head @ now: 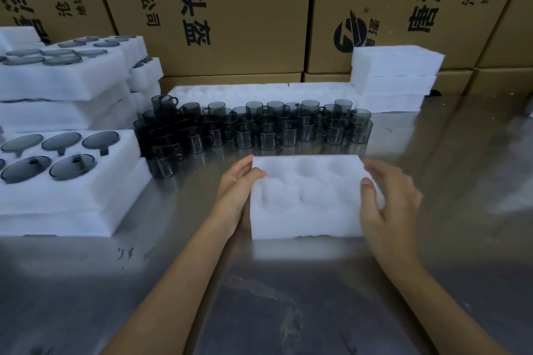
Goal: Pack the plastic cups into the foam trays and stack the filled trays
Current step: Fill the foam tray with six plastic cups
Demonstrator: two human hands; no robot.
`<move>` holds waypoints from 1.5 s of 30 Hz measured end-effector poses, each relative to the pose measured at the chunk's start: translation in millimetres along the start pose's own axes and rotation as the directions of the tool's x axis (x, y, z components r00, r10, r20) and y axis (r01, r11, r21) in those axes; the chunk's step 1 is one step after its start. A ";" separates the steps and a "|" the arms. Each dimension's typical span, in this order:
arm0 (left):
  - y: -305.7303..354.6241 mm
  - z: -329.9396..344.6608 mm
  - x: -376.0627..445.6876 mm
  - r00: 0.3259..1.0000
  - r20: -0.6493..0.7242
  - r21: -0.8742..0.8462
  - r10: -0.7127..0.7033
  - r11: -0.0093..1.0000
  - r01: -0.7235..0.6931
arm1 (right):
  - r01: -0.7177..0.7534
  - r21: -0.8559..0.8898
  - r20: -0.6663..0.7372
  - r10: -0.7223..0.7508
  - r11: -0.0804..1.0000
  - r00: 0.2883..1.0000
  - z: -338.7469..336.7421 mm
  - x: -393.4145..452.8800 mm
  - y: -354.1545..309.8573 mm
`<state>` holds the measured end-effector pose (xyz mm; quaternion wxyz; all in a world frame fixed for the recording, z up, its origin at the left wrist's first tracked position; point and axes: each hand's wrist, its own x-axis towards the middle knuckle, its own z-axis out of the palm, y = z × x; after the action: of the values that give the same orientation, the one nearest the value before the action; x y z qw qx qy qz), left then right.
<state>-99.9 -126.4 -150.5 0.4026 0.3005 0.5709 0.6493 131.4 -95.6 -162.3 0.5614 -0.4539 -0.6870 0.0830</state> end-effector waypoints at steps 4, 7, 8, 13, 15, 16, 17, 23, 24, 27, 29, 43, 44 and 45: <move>-2.6 -2.5 6.5 0.998 -0.053 -0.002 0.024 1.000 -0.024 | -0.418 0.355 0.122 0.402 0.836 0.907 -4.2 10.0 11.6; -2.6 -7.0 11.5 0.992 -0.124 -0.031 0.029 0.999 -0.033 | -0.531 0.427 0.222 0.484 0.732 0.846 -4.7 13.4 15.9; -3.0 -10.0 13.7 0.989 -0.143 -0.032 0.030 0.999 -0.035 | -0.546 0.448 0.243 0.492 0.708 0.836 -3.8 13.9 15.7; -3.7 -29.9 23.8 0.984 -0.172 -0.013 0.050 0.999 -0.053 | -0.595 0.470 0.327 0.497 0.653 0.804 5.4 16.7 17.7; -4.7 -34.0 27.4 0.981 -0.183 -0.032 0.066 0.997 -0.073 | -0.619 0.435 0.345 0.514 0.654 0.785 10.5 21.3 21.2; -5.7 -35.8 30.0 0.976 -0.203 -0.033 0.082 0.995 -0.091 | -0.627 0.416 0.346 0.524 0.658 0.779 13.6 24.5 23.0; -6.8 -37.4 32.7 0.966 -0.235 -0.018 0.110 0.993 -0.118 | -0.630 0.399 0.338 0.532 0.666 0.776 17.1 28.2 25.0; -12.7 -55.6 51.7 0.813 -0.449 0.306 0.372 0.918 -0.251 | -0.639 0.241 0.243 0.593 0.730 0.768 46.6 52.8 37.9; -13.6 -60.6 55.8 0.814 -0.458 0.315 0.357 0.921 -0.227 | -0.635 0.198 0.219 0.598 0.747 0.771 52.7 56.2 39.6; -16.9 -71.4 68.8 0.812 -0.485 0.342 0.325 0.925 -0.166 | -0.594 0.057 0.183 0.576 0.802 0.796 68.2 63.3 42.5; -18.8 -72.6 77.9 0.804 -0.481 0.396 0.349 0.905 -0.156 | -0.545 -0.015 0.209 0.536 0.838 0.818 74.5 64.5 42.8; -1.8 -64.6 140.5 0.846 -0.346 0.807 0.405 0.589 0.048 | -0.501 -0.015 0.255 0.487 0.865 0.835 76.2 68.2 52.6; -1.6 -64.0 142.4 0.838 -0.361 0.811 0.409 0.581 0.066 | -0.505 -0.007 0.257 0.490 0.863 0.833 76.2 69.0 53.4; -1.6 -63.7 143.4 0.828 -0.374 0.813 0.417 0.577 0.076 | -0.505 0.000 0.256 0.489 0.863 0.834 76.7 69.3 54.3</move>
<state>-224.8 -33.9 -172.7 -0.0174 0.3133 0.8537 0.4156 98.2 15.6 -175.3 0.4452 -0.5835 -0.6069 0.3050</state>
